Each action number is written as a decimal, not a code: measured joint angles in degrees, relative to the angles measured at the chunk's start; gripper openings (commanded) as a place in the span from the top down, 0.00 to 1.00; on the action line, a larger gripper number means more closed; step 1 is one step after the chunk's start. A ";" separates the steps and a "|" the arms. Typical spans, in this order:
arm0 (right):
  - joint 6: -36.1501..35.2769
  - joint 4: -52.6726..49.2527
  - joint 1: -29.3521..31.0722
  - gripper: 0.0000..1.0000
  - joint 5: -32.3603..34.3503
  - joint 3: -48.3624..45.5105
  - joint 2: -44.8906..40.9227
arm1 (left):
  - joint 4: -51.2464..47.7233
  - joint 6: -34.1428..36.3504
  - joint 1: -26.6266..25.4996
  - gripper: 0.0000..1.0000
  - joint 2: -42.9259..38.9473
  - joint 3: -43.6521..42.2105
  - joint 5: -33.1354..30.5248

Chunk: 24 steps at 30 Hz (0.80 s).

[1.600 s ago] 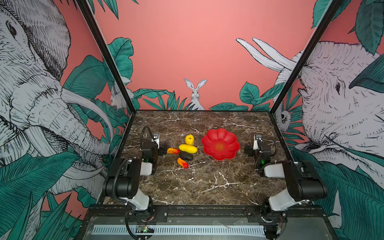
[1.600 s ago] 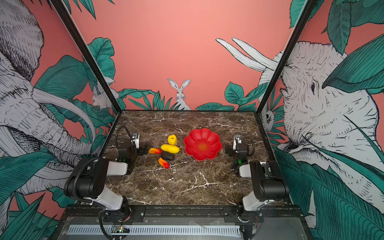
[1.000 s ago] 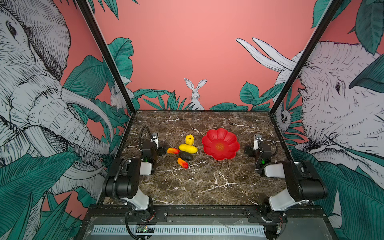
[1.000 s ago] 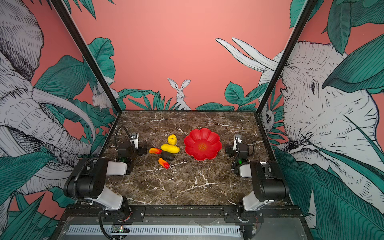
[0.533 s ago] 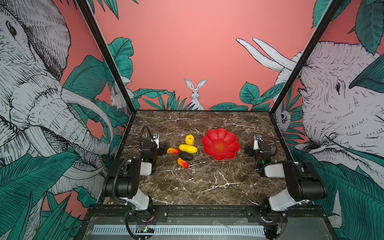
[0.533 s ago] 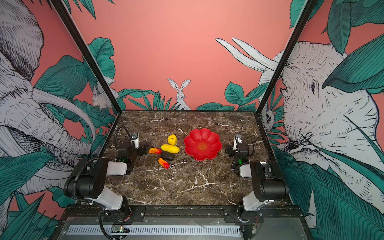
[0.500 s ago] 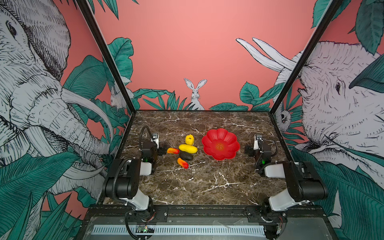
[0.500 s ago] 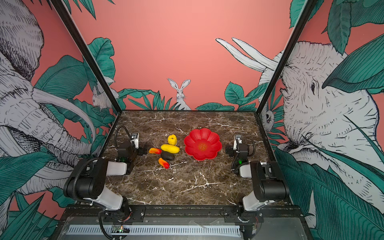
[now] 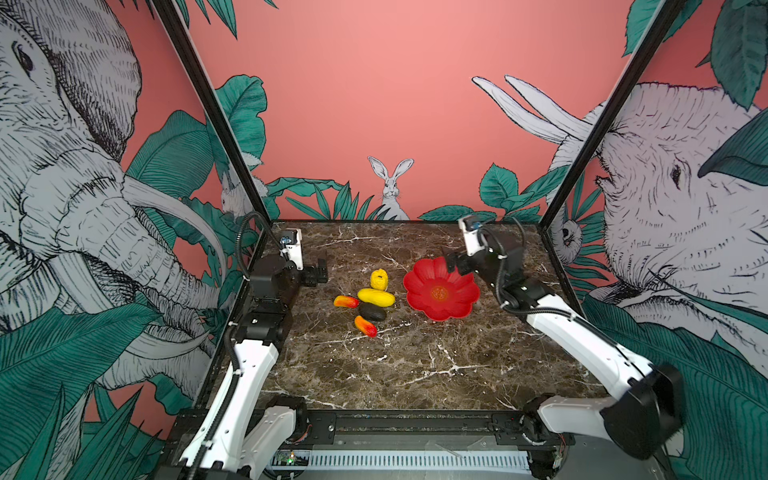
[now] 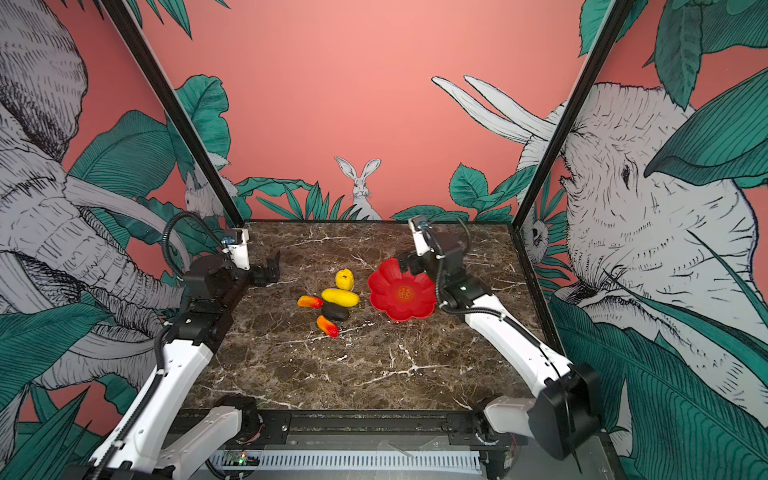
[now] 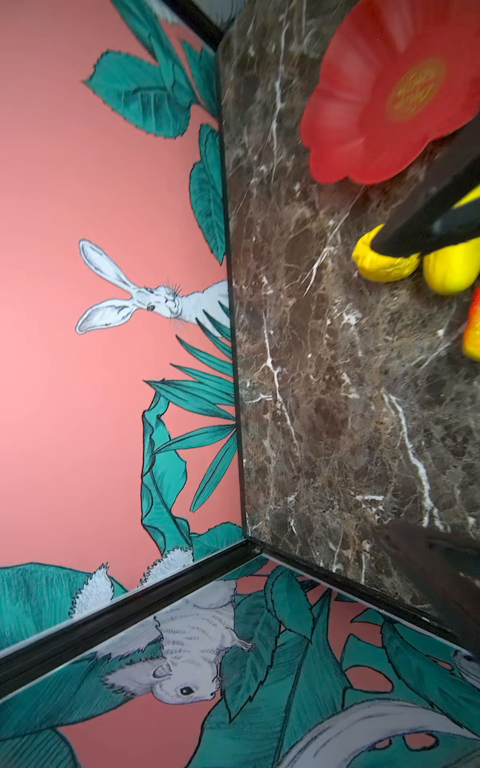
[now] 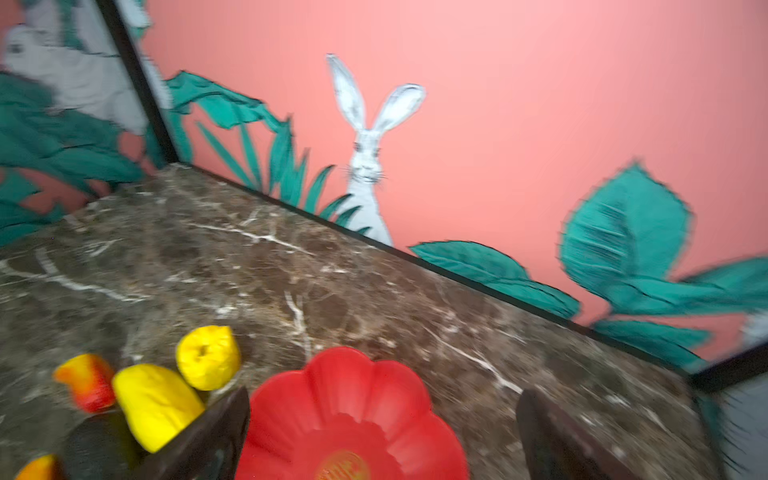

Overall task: Place and organize the fake fruits in the fruit bowl
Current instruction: 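Move the right gripper toward the yellow apple beside the fruit pile, then grasp the small yellow apple with the right gripper and lift it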

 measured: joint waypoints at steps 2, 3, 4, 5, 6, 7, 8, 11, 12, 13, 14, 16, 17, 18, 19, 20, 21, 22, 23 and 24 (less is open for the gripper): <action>1.99 -3.23 2.78 0.01 -2.34 5.38 6.93 | -6.05 1.01 0.00 0.00 -1.84 1.99 4.00; 3.21 -4.94 3.93 0.01 -3.45 8.28 10.69 | -9.16 1.97 0.00 0.00 -2.67 2.99 6.27; 4.44 -6.25 4.85 0.01 -4.20 10.91 14.05 | -11.19 2.82 0.00 0.00 -3.30 3.58 7.89; 5.57 -7.82 5.86 0.01 -4.61 13.84 17.59 | -13.27 4.09 -0.20 0.00 -4.20 3.98 9.25; 6.56 -9.33 6.75 0.01 -4.85 17.03 21.24 | -14.84 4.81 -0.63 0.00 -5.18 3.98 10.03; 7.23 -10.82 7.54 0.01 -4.79 19.87 24.26 | -15.93 5.44 -0.87 0.00 -6.12 3.78 10.71; 8.02 -12.33 8.41 0.01 -4.81 23.12 27.54 | -16.17 5.99 -1.05 0.00 -7.28 2.97 11.54; 9.68 -16.59 11.04 0.01 -4.42 32.48 36.20 | -16.55 7.19 -1.29 0.00 -10.84 -1.46 12.68; 10.10 -17.99 11.69 0.01 -4.17 35.67 38.95 | -17.77 7.56 -1.29 0.00 -11.39 -2.29 12.76; 10.64 -18.93 12.13 0.01 -4.04 37.94 41.09 | -18.34 7.72 -1.29 0.00 -11.47 -2.58 12.85; 11.13 -19.78 12.72 0.01 -3.87 40.06 43.23 | -18.58 7.93 -1.29 0.00 -11.47 -2.80 13.07; 12.22 -20.98 13.46 0.01 -3.72 42.38 46.34 | -18.58 8.20 -1.29 0.00 -11.45 -3.02 13.44; 12.72 -21.62 13.60 0.01 -3.61 43.15 47.58 | -18.58 8.26 -1.29 0.00 -11.54 -3.15 13.64; 13.14 -22.43 13.60 0.01 -3.41 43.85 48.81 | -18.58 8.37 -1.29 0.00 -11.76 -3.26 13.73; 13.44 -23.10 13.55 0.01 -3.21 44.48 49.70 | -18.58 8.41 -1.29 0.00 -12.02 -3.30 13.79; 13.84 -23.82 13.44 0.01 -2.93 45.35 50.82 | -18.58 8.44 -1.29 0.00 -12.26 -3.30 13.81; 14.14 -24.24 13.38 0.01 -2.64 46.03 51.71 | -18.56 8.44 -1.29 0.00 -12.50 -3.30 13.79; 14.38 -24.52 13.31 0.02 -2.36 46.45 52.35 | -18.56 8.44 -1.29 0.00 -12.61 -3.30 13.79; 14.62 -24.96 13.18 0.03 -1.92 46.86 52.87 | -18.56 8.44 -1.29 0.00 -12.74 -3.30 13.81; 14.82 -25.18 13.16 0.03 -1.55 47.12 53.27 | -18.56 8.44 -1.29 0.00 -12.79 -3.30 13.88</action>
